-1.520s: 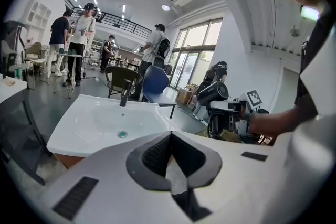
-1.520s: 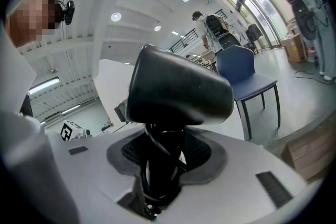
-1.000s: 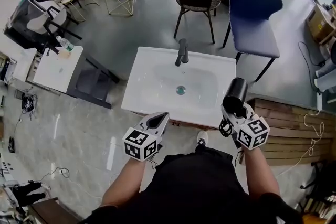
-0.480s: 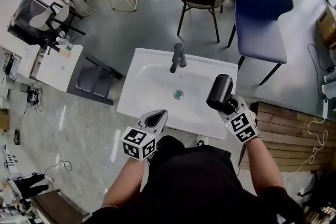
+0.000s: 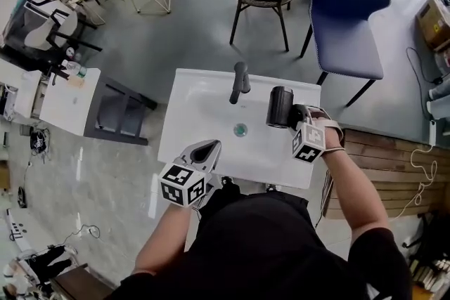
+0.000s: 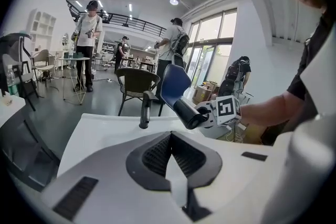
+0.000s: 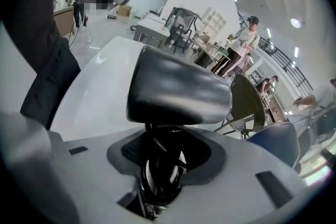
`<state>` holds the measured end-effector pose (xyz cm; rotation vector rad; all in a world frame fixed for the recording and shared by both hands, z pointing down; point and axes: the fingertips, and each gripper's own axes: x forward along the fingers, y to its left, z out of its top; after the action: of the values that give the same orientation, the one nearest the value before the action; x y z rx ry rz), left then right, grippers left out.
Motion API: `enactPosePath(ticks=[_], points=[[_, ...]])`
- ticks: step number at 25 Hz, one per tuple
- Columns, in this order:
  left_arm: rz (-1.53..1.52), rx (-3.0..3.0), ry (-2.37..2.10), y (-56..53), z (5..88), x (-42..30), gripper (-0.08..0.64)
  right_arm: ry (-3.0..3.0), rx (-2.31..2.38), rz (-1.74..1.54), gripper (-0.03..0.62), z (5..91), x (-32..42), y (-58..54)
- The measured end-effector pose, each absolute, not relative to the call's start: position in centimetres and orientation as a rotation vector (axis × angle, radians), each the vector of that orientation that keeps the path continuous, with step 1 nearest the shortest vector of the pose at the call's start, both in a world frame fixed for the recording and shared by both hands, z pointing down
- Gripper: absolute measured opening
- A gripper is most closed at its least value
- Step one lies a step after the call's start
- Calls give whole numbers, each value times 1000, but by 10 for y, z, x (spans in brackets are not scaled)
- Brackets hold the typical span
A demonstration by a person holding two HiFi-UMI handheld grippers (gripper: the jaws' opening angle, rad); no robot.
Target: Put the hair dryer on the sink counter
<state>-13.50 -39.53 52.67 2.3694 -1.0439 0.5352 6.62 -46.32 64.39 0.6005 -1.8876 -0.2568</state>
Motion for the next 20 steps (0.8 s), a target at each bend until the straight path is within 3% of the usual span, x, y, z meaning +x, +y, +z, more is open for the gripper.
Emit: enactPosePath(ticks=[20], points=[[516,2266,-1131,-410,540,-193,0,-1658,316,-347,153,735,44,-556]])
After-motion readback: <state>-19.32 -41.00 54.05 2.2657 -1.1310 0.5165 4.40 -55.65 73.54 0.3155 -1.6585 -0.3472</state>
